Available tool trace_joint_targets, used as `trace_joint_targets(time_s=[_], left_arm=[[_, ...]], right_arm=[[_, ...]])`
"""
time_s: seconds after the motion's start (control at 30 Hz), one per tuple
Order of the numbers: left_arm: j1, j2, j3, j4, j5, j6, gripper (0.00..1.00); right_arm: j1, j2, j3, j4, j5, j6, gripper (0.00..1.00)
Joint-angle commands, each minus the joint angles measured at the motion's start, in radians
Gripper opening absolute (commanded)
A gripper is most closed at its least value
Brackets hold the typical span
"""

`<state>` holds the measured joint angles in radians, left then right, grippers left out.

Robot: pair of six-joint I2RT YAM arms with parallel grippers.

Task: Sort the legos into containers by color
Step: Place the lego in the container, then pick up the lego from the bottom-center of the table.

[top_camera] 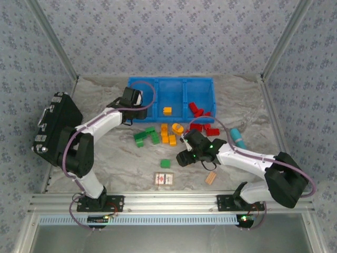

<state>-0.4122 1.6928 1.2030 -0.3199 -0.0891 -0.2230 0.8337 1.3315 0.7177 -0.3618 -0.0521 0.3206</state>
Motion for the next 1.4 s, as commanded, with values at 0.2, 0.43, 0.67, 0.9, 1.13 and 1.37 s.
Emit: trace_joint_targets(time_s=[0.2,0.43,0.67,0.9,1.13,1.37], left_arm=[[0.009,0.001,0.053,-0.005,0.024,0.018,0.54],[0.007,-0.135,0.038,-0.116,0.027,0.031,0.56],[0.007,-0.355,-0.021,-0.236,-0.042,0.055,0.62],[0.009,-0.526,-0.057,-0.340,-0.093,0.069,0.64],[0.009,-0.642,-0.143,-0.477,-0.115,0.037,0.64],[0.009,-0.763,-0.258,-0.542,-0.085,-0.022,0.65]], right_arm=[[0.006,0.066,0.033,-0.040,0.052,-0.069,0.76],[0.001,0.118,0.072,-0.058,0.065,-0.096,0.76],[0.002,0.189,0.088,-0.060,0.056,-0.113,0.67],[0.005,0.246,0.103,-0.058,0.061,-0.117,0.48],[0.006,0.267,0.157,-0.102,0.068,-0.129,0.32],[0.004,0.258,0.238,-0.180,0.082,-0.137,0.29]])
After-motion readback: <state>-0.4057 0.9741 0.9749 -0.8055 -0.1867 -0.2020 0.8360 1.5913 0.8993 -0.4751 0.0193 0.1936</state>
